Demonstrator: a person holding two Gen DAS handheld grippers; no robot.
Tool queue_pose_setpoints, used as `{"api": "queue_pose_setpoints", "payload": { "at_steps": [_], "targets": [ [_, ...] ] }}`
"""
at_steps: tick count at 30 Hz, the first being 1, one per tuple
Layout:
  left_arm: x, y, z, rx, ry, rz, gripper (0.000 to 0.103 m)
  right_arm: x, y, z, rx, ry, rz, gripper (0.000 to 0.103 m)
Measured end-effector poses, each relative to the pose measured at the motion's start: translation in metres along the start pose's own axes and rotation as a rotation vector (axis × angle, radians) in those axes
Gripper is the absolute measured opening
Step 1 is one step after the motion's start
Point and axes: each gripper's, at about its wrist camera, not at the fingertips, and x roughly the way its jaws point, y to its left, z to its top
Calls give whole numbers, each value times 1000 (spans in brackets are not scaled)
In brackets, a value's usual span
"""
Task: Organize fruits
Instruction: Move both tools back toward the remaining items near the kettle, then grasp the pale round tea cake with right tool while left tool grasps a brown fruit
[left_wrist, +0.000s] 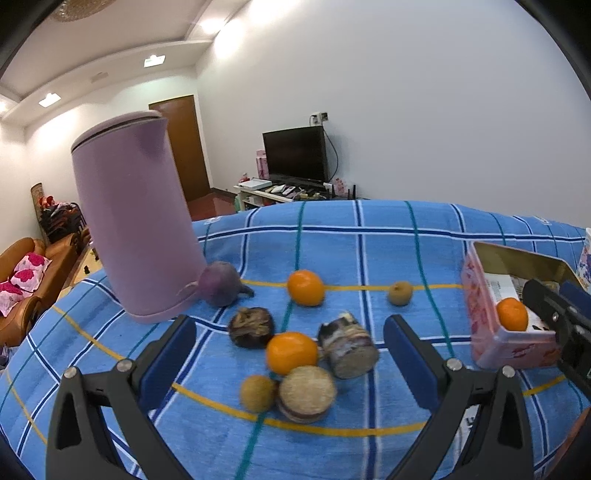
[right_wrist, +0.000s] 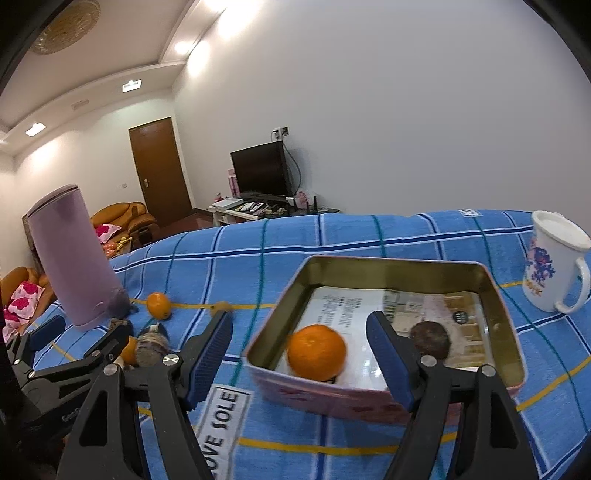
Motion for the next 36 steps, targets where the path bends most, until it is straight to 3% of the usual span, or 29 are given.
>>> {"api": "queue_pose_setpoints", "payload": {
  "at_steps": [11,21,27,30,32,36],
  "targets": [
    [18,57,-1,-81,63,13,103,10,39,-4,-44,37,77,76],
    [36,129,-4,-218,112,107,103,27,76,-11,-110,130,175,76],
    [40,136,-6,-217,125,117,103,35,107,-23,-155,233,316,70],
    [39,131,-5,-173,123,126,103,40,124,-31,-189,307,380,60],
    [38,128,-5,-149,125,138,102,48,135,-37,-206,372,396,50],
    [38,130,-5,-153,135,121,101,62,147,-41,-197,421,400,47]
  ]
}}
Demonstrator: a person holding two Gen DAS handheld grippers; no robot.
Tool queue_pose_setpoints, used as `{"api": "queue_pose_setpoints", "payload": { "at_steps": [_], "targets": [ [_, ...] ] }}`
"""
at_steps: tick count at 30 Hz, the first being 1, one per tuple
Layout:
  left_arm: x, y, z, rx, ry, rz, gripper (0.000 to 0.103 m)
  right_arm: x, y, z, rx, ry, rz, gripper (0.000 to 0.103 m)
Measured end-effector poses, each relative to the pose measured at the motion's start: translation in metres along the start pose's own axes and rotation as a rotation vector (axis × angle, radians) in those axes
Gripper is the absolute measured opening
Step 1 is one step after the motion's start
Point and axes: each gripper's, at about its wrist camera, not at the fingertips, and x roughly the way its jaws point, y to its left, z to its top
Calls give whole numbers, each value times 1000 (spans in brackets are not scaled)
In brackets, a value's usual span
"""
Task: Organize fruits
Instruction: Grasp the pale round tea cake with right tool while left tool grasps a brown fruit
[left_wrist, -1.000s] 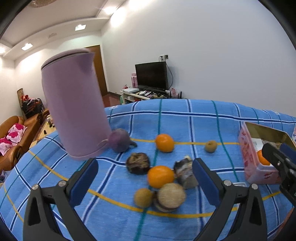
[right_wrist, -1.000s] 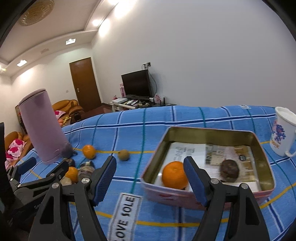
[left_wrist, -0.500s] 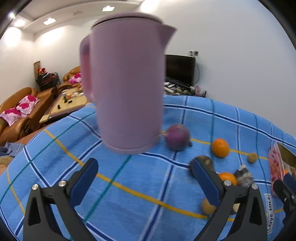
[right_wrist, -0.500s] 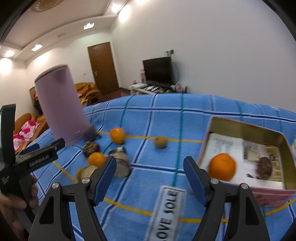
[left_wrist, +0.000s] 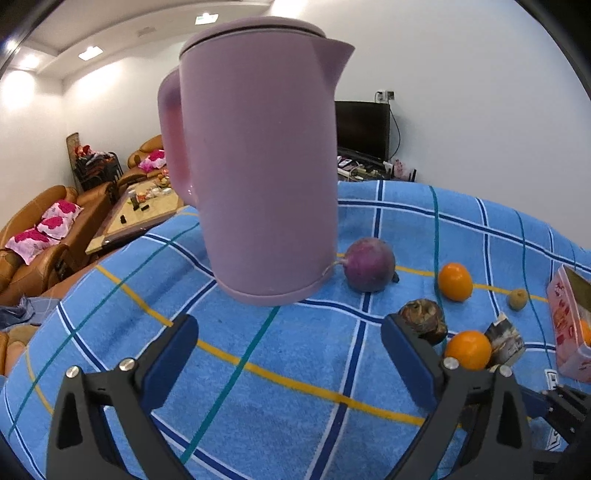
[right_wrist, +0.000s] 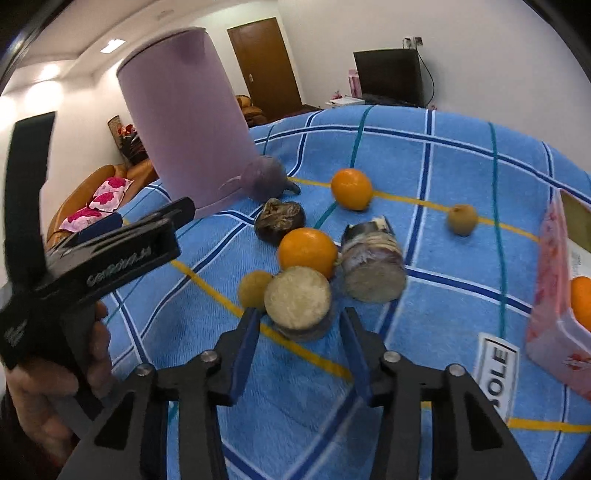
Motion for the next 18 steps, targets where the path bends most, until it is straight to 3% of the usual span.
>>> {"api": "queue_pose_setpoints", "payload": {
  "at_steps": [9,13,18],
  "targets": [
    [-2,-2,0,3,-10,-25,101,11,2,6,14,24,-8,47],
    [-4,-2,0,4,-15,-49,101,11,2,8,2,25,-26,41],
    [-3,-4,-1,9,-5,-96,101,-5,8,0,-55,-17,-45,40]
  ]
}}
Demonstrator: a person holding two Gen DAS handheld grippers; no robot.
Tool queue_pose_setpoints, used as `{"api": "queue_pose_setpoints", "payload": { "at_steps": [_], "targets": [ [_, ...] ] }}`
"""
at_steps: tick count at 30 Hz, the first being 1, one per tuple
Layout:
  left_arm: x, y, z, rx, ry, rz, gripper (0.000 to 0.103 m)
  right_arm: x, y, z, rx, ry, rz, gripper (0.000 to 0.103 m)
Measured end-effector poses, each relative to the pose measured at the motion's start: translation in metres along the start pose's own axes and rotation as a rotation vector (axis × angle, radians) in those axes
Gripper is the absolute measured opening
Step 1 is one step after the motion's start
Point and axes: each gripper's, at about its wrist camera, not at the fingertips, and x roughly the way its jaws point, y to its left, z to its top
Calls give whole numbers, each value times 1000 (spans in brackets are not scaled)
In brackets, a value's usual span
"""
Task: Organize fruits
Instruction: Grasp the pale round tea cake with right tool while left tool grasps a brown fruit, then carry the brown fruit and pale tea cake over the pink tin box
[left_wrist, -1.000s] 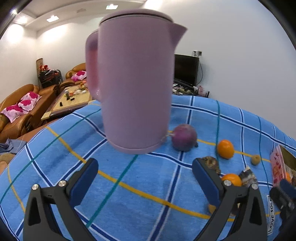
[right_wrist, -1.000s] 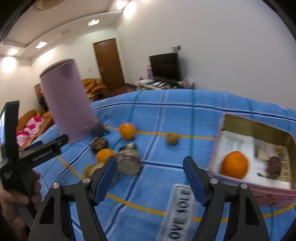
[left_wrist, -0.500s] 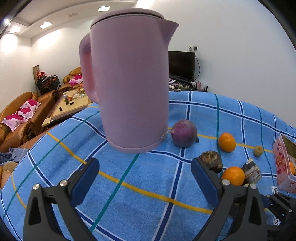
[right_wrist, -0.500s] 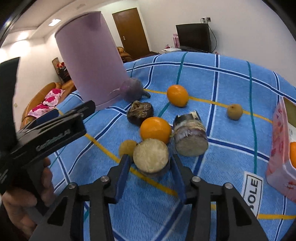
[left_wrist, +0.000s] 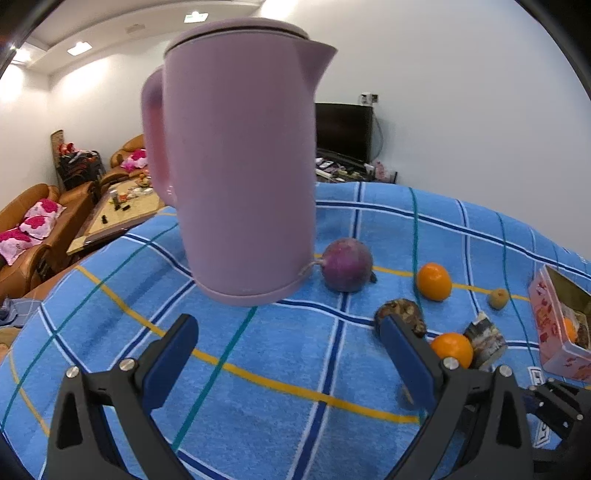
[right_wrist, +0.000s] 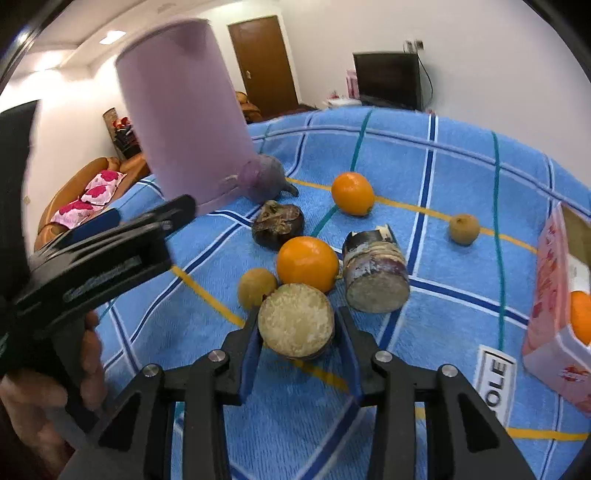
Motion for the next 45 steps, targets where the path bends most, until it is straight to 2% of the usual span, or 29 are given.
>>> {"api": "queue_pose_setpoints", "payload": {
  "at_steps": [4,6,9,12,17,19,22,24,26,29,35,38,42,45],
  "targets": [
    [0,-13,-1,45,12,-84,94,-26,-5,-13,-38,-58,-29,40],
    [2,-25,-5,90,35,-146,87,-35,-15,-18,-15,-75,-37,40],
    [7,-47,-11,194,82,-197,76,-40,-32,-20,37,-84,-48,40],
    [9,-63,-14,260,109,-243,74,-43,-45,-20,86,-88,-46,40],
    [23,-72,-15,272,185,-274,75,-47,-51,-19,112,-100,-42,41],
    [28,-73,-16,276,218,-284,72,-47,-51,-19,116,-98,-35,41],
    [36,-73,-19,269,267,-301,62,-47,-51,-20,115,-93,-33,41],
    [35,-70,-19,253,261,-302,51,-48,-50,-21,114,-92,-31,41],
    [35,-66,-18,234,259,-305,45,-48,-50,-21,115,-94,-29,41],
    [33,-61,-20,221,258,-330,28,-48,-52,-21,119,-94,-31,41],
    [26,-51,-19,188,232,-304,28,-54,-53,-21,115,-116,-36,41],
    [15,-31,-16,126,164,-283,28,-61,-54,-20,109,-147,-43,40],
    [-8,-16,-11,30,18,-255,28,-70,-58,-19,104,-185,-52,40],
    [-15,-18,-9,31,-21,-215,28,-77,-63,-18,100,-209,-65,40]
  ]
}}
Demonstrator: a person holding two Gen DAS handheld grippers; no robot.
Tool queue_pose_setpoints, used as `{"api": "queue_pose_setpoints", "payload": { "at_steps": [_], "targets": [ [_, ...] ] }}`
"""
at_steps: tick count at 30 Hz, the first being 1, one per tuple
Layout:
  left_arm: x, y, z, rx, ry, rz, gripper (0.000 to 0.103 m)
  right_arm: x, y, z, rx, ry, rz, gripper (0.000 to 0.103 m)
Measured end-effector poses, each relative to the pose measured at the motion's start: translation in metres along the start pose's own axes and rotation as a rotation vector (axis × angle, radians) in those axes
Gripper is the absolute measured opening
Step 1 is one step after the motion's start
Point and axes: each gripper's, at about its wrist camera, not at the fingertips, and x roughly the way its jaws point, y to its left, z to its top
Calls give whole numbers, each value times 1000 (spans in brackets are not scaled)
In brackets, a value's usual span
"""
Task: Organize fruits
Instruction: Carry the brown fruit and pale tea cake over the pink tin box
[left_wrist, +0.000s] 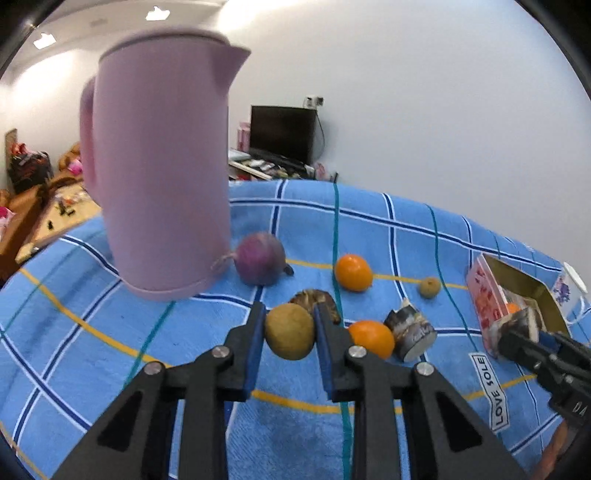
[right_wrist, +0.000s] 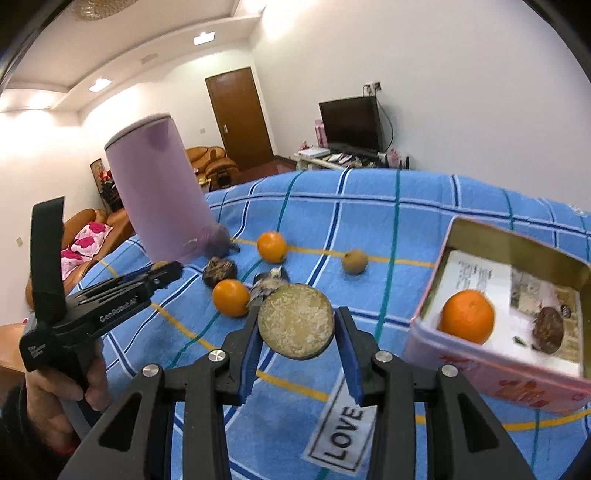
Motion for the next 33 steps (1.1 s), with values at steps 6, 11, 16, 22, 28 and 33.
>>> {"api": "queue_pose_setpoints", "payload": {
  "at_steps": [6,11,16,22,28,33],
  "targets": [
    [-2,-36,2,30,-18,-22,28,-13,-24,6,38,-39,-7,40],
    [-6,-68,4,66,-28,-50,28,-24,-44,7,56,-57,-33,41],
    [-1,-101,6,82,-8,-110,28,-34,-68,9,79,-71,-64,41],
    [2,-142,7,127,-7,-144,28,-47,-97,11,115,-92,-106,41],
    [7,-180,9,165,-12,-178,28,-59,-125,14,147,-112,-155,41],
    [10,-206,9,192,-11,-204,28,-70,-150,15,178,-130,-196,41]
  ]
}}
